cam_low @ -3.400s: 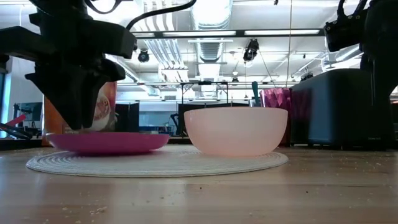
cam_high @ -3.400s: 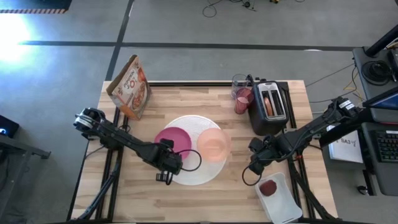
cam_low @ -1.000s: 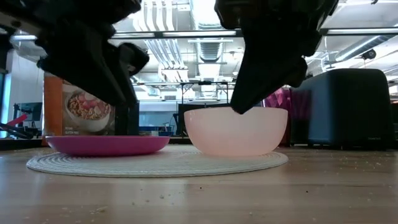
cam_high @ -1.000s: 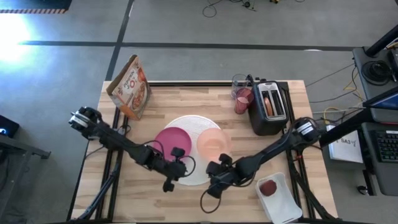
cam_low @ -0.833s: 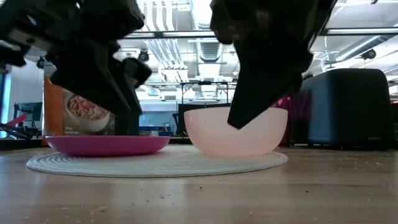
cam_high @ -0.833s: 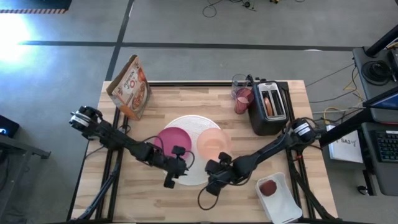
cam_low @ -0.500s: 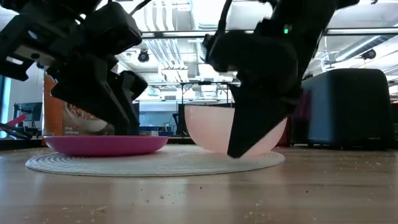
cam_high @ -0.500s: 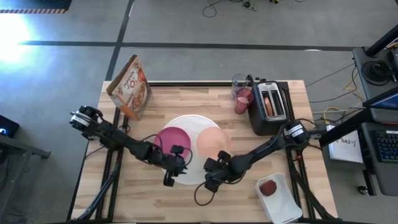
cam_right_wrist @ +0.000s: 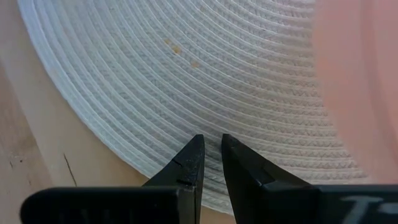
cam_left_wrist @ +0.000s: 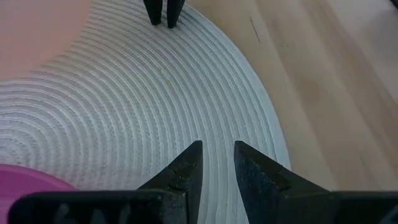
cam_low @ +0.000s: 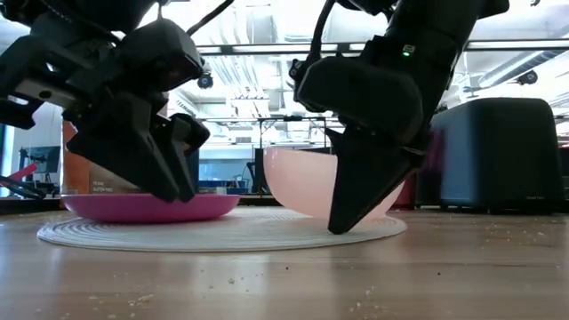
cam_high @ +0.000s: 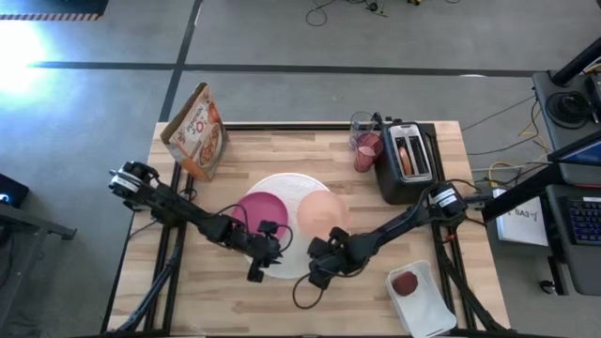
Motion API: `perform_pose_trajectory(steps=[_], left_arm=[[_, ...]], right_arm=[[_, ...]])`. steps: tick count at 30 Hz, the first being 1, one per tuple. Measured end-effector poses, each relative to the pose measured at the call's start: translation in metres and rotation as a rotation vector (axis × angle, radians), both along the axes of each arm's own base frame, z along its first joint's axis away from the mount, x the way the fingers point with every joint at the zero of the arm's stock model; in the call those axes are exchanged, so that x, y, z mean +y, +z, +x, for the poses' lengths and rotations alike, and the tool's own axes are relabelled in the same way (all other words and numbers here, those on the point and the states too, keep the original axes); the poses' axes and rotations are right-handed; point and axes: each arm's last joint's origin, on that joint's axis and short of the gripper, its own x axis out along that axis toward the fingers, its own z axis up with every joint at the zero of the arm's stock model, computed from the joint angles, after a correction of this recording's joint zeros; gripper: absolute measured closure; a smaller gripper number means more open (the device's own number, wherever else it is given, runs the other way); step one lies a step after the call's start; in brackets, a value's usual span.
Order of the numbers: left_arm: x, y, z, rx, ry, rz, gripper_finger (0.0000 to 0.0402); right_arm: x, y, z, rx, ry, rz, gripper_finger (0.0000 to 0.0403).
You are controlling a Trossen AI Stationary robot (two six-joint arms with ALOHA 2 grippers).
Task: Arrange a breakfast setting
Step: Adjust the white placemat
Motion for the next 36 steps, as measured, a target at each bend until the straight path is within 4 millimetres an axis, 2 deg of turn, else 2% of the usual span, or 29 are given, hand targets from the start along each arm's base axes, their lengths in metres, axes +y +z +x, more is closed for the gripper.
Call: perform_pose_trajectory(steps=[8,18,24,27,31,36], left_arm=[[0.006,0.003,0.005,-0.026,-0.029,0.047,0.0326],[0.018,0.003,0.014,-0.058,0.010,0.041,0.0326],[0.012,0.024,0.031,-0.181,-0.094,0.083,0.0326],[0.013,0.033,0.038,-0.184,-0.125,0.139,0.0326],[0.030,0.038,0.045,-0.108,-0.064,0.237,0.0326],[0.070,0.038,0.050,-0.018,0.040,0.282,0.0326]], right_arm=[[0.005,0.001,-0.005,0.034,-0.023,0.031,0.0356],[0.016,0.007,-0.024,0.115,-0.081,0.042,0.0356],[0.023,0.008,-0.033,0.147,-0.127,0.044,0.0356],[0.027,0.008,-0.036,0.154,-0.139,0.054,0.0356],[0.033,0.008,-0.040,0.156,-0.147,0.061,0.0356],[0.036,0.008,-0.043,0.160,-0.162,0.065,0.0356]])
